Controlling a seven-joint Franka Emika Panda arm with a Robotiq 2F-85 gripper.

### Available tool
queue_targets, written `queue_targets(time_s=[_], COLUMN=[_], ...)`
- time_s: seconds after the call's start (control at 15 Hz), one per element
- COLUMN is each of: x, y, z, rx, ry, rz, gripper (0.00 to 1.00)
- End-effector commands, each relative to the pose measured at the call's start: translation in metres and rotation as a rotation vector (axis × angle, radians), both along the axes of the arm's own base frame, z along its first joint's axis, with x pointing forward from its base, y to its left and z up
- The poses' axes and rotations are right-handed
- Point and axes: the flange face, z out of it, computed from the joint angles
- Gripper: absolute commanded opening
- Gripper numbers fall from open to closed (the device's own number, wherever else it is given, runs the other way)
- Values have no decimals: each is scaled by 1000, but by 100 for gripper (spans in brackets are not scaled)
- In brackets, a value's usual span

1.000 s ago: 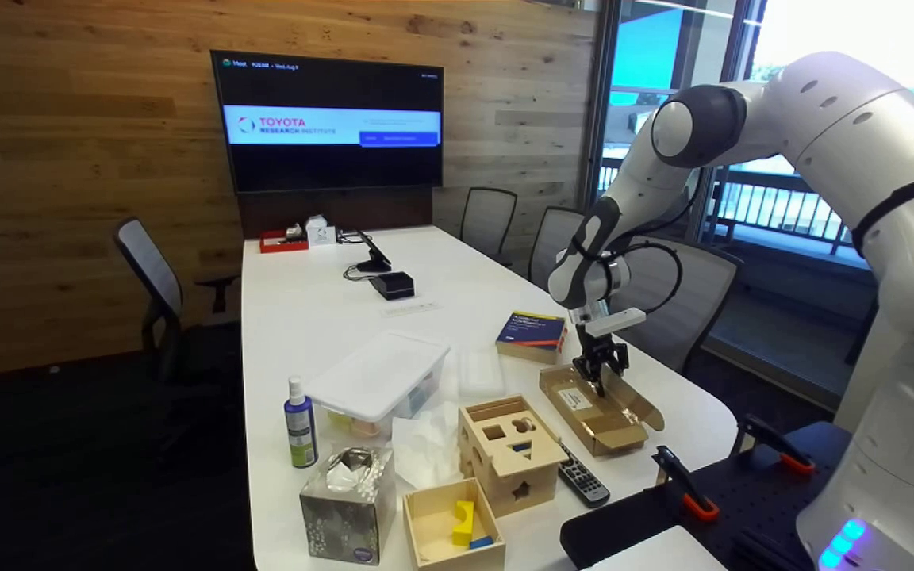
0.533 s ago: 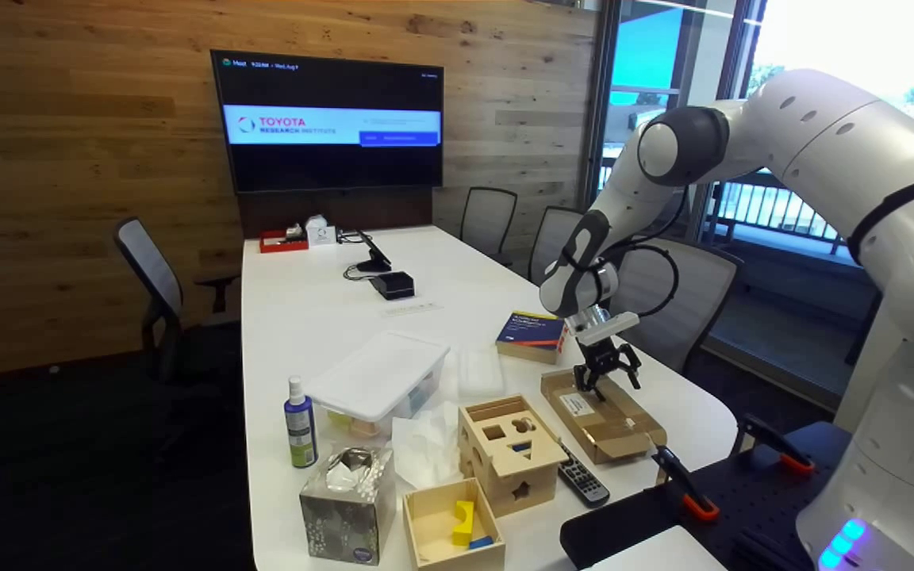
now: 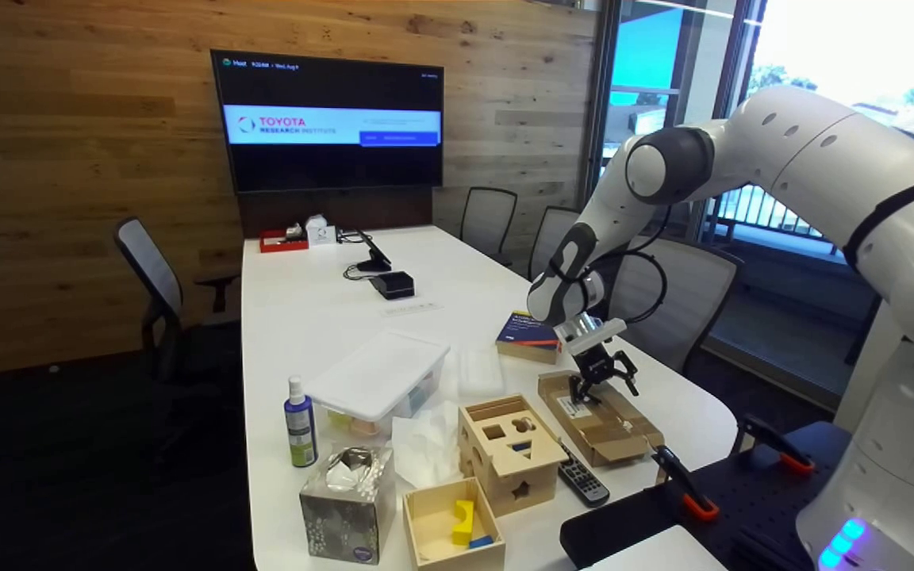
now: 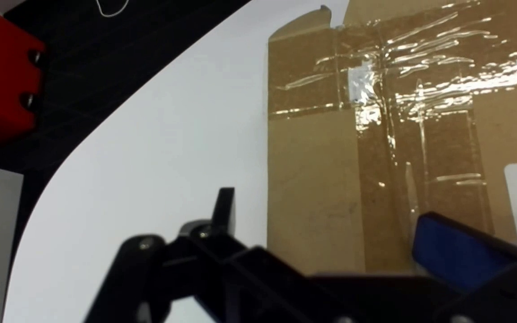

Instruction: Close the cardboard box

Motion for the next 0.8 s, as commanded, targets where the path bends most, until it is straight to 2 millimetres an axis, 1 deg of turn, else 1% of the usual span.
queue_targets(time_s=[0.0, 0.33, 0.4, 0.47, 0.6, 0.73], x=[0, 3, 6, 10, 19, 28], y=[8, 16, 16, 15, 11, 9], z=[-14, -35, -33, -28, -4, 33], rx=[-46, -20, -17, -20, -42, -75], ry=[30, 67, 68, 67, 47, 22], rz=[-33, -23, -18, -15, -10, 19], gripper=[100, 100, 100, 100, 100, 100])
